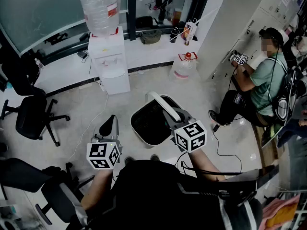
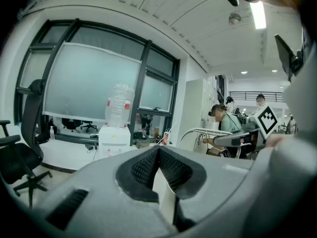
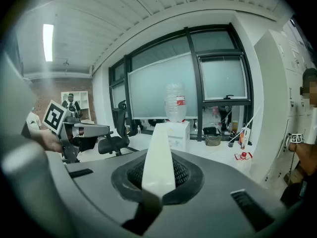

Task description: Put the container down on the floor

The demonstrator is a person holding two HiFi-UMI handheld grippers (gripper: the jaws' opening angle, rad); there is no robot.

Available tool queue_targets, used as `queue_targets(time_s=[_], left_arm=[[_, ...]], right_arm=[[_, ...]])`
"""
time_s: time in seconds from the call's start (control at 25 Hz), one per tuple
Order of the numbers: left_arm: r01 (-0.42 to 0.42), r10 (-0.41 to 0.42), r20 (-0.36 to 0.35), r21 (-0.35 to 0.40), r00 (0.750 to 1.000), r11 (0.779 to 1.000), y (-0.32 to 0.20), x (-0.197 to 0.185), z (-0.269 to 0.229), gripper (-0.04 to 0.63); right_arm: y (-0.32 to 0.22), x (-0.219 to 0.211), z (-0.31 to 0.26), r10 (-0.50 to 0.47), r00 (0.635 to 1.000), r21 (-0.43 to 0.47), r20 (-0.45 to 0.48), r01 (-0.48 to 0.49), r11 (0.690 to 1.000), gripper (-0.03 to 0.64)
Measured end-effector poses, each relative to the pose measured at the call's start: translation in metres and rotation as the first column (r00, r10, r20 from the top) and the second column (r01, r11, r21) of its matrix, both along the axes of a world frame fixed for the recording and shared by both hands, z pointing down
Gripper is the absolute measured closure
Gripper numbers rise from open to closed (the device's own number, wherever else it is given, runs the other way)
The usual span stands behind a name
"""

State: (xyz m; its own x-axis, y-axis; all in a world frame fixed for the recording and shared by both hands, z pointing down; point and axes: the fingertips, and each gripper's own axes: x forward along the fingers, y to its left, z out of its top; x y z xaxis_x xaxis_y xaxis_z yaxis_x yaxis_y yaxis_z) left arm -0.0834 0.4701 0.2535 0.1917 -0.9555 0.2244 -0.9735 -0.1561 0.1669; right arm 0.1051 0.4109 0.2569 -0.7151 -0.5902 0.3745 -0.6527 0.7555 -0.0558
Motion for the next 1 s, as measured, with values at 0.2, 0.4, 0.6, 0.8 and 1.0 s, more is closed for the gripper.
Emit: queue_targets(time_s=[0.2,0.4,0.6,0.8,1.0], left_arm=[[-0.022,0.021,0.005,0.008,1.0,1.0,0.002,-0.008,-0.003,0.586],[-0.039,0.039,0.003,0.005,0.999,0.999,0.002,-0.006,0.0,0.586],[-0.057,0.057,0.004,0.01,0.998,0.998,0.001,-0.006,0.001,0.586],[-0.076,0.076,0.0,0.012,0.997,0.997,0.0,-0.006,0.005,0.586],[-0.11,0.11,-0.008,0.012,0.994,0.994,-0.001,-0.01,0.007,0.586]], right_arm=[[0.005,-0.015,0.0,-0.007,1.0,0.006,0.001,0.007,1.0,0.597],[0.007,-0.016,-0.004,0.002,1.0,0.008,0.004,-0.002,1.0,0.597],[0.008,-0.016,-0.004,0.021,1.0,0.007,-0.002,-0.021,1.0,0.597],[0.008,-0.018,-0.003,0.037,0.999,-0.006,0.018,-0.037,0.999,0.597],[0.008,-0.025,-0.004,0.054,0.998,-0.006,0.015,-0.054,0.999,0.597]])
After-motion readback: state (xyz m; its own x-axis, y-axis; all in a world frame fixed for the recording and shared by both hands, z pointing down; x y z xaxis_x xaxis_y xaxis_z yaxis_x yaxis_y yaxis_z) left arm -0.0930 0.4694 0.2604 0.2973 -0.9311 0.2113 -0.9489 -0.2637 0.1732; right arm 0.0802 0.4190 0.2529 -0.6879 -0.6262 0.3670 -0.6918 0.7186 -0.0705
